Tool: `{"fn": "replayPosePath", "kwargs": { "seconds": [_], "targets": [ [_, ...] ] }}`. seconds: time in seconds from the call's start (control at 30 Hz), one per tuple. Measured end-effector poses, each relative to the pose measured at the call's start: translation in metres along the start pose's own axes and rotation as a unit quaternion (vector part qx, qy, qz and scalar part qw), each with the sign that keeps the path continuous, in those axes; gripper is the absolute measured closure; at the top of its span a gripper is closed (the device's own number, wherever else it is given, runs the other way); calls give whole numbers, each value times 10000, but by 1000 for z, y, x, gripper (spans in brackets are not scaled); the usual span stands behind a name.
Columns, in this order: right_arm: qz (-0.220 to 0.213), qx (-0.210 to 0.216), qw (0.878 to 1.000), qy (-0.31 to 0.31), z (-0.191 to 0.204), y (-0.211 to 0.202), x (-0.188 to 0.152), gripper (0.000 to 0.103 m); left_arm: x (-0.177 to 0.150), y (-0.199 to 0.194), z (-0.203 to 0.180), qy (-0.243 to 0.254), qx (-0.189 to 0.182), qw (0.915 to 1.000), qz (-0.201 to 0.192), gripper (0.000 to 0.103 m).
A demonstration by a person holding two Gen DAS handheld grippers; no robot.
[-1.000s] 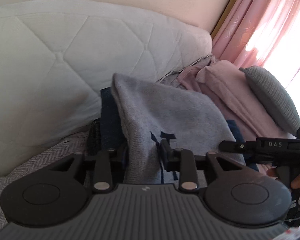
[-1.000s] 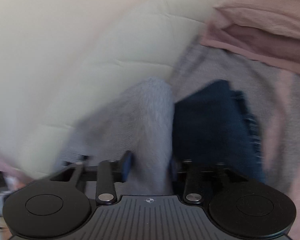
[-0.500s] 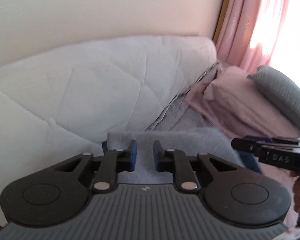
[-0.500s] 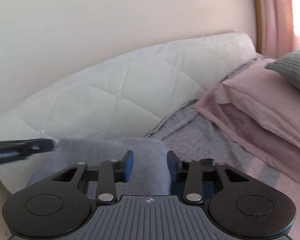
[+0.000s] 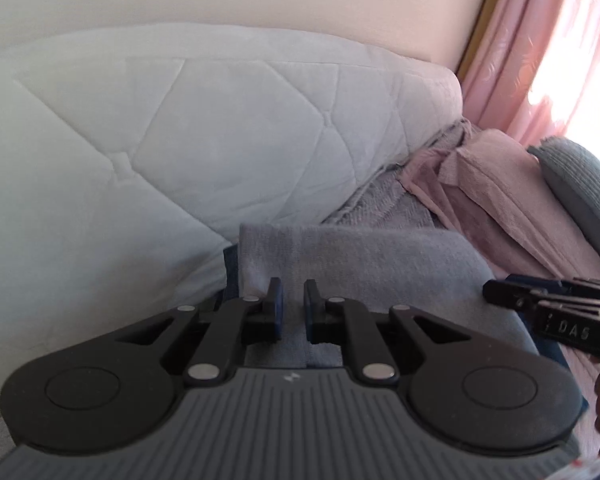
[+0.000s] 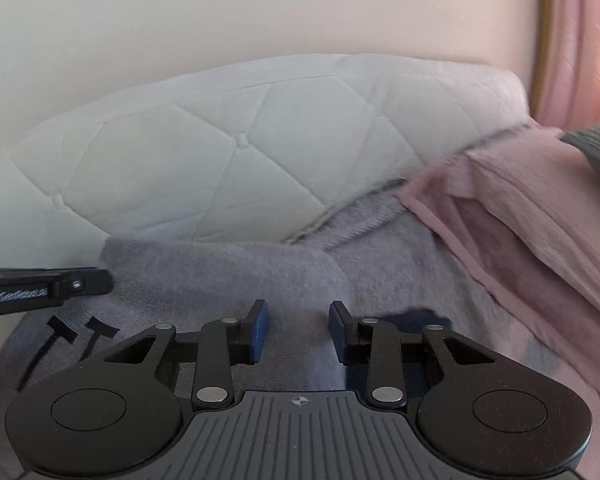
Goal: Fold clothes
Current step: 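Lower the skirt onto the dark jeans stack and open both grippers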
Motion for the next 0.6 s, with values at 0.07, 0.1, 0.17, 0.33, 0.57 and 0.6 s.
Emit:
{"fn": "replayPosePath", "kwargs": {
  "seconds": [0.07,0.1,0.17,0.33,0.57,0.6],
  "targets": [
    [-167,107,9998,14,4,-29,-8,74,-8,-23,-6,6,-79,10000,25,92],
    [-194,185,9996,33,6,-42,-15,74,-14,-34,-9,44,-92,9999,70,92],
    [-190,309,9993,72,15,-68,-32,75,-26,-50,-14,163,6,9998,99,93],
    [166,290,9994,111,33,-87,-75,79,-58,-59,-14,296,226,9988,314,91],
    [686,174,9973,193,32,-78,-67,78,-55,-71,-18,247,421,9967,649,89],
    [691,168,9970,306,30,-83,-65,77,-54,-78,-20,241,458,9963,692,89]
  ]
}}
Point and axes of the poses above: each gripper's, at about its wrist camera, not at the fingertips, and y roughly the way its jaws point, z to its left, x to its top, the point moved 7 cm from there along y, roughly the way its jaws point, and after that the axes turned 4 degrees about x, right-handed, at the moved point
